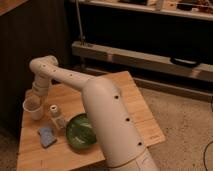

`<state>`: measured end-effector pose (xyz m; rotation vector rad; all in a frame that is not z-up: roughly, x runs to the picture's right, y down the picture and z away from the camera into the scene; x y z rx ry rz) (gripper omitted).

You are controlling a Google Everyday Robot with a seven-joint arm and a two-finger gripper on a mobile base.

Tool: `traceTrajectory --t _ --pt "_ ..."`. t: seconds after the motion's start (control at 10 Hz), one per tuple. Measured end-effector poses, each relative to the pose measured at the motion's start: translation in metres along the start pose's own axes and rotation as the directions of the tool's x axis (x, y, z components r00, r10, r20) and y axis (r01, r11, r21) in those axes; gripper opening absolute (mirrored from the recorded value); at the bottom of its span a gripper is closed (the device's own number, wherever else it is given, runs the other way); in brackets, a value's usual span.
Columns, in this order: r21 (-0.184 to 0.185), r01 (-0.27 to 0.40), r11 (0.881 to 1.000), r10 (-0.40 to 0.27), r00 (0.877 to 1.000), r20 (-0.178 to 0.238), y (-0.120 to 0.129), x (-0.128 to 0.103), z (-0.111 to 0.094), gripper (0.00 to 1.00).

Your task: Pick up the ceramic cup

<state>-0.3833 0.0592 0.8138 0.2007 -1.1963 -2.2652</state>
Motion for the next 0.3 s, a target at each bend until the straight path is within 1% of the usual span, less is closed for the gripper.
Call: traceTrajectory --t 0.2,0.3 --pt "-0.006 0.046 0.999 -0.046 0.999 -0.009 -0.030 0.005 -0.046 0.00" --pt "-0.016 0.058 0.998 -0.058 0.998 -0.012 -0.042 0.007 -0.070 0.00"
